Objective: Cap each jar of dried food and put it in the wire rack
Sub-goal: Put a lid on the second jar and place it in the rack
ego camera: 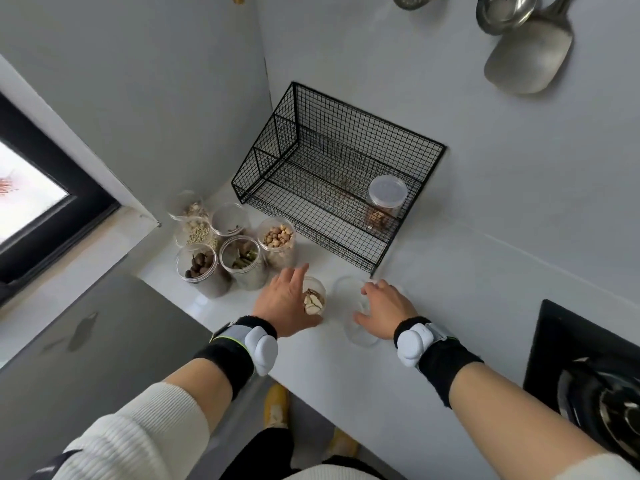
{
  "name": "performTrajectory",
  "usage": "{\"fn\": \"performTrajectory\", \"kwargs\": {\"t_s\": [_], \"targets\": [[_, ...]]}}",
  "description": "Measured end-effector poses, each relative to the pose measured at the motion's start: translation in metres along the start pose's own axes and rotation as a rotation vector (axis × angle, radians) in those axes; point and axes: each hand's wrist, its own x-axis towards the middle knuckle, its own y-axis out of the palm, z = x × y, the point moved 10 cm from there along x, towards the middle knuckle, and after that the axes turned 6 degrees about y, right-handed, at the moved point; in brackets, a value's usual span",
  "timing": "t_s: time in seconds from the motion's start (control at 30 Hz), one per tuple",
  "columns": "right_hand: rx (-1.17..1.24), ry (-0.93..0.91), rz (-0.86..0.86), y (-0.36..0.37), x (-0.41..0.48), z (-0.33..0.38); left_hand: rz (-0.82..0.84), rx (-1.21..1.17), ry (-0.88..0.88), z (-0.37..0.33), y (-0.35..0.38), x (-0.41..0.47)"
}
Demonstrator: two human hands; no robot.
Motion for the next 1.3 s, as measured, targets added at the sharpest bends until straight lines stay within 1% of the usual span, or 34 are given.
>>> {"fn": "performTrajectory", "kwargs": {"t_s": [0.07, 0.27, 0.33, 0.47, 0.6, 0.7, 0.83, 0.93, 1.07, 1.17, 1.3], "targets": [[-0.045, -0.007, 0.019, 0.013, 0.003, 0.008, -0.029, -0.111, -0.023, 0.007, 0.001, -0.005], [-0.154, -0.063, 0.065, 0.043, 0.019, 0.029, -0.049, -0.419, -0.07, 0.03, 0.022, -0.013], [-0.174, -0.077, 0.072, 0.049, 0.021, 0.032, -0.054, -0.468, -0.08, 0.035, 0.03, -0.013], [-0.14, -0.069, 0.037, 0.055, 0.025, 0.034, -0.064, -0.481, -0.067, 0.047, 0.039, -0.008], [0.056, -0.049, 0.077, 0.048, 0.027, 0.027, -0.106, -0.461, 0.017, 0.041, 0.03, -0.005], [0.175, -0.026, 0.065, 0.027, 0.028, 0.022, -0.096, -0.404, 0.045, 0.034, 0.02, -0.001], [0.299, 0.04, 0.009, -0.01, 0.023, 0.014, -0.096, -0.337, 0.027, 0.031, 0.002, -0.002], [0.415, 0.044, -0.032, -0.036, 0.021, 0.013, -0.107, -0.318, 0.016, 0.03, -0.015, -0.001], [0.5, 0.0, -0.098, -0.075, 0.013, 0.023, -0.126, -0.284, 0.059, 0.019, -0.036, -0.003], [0.571, 0.024, -0.139, -0.095, 0.007, 0.029, -0.115, -0.275, 0.071, 0.014, -0.044, -0.005], [0.659, 0.047, -0.212, -0.116, -0.002, 0.042, -0.116, -0.254, 0.139, 0.0, -0.058, -0.006]]}}
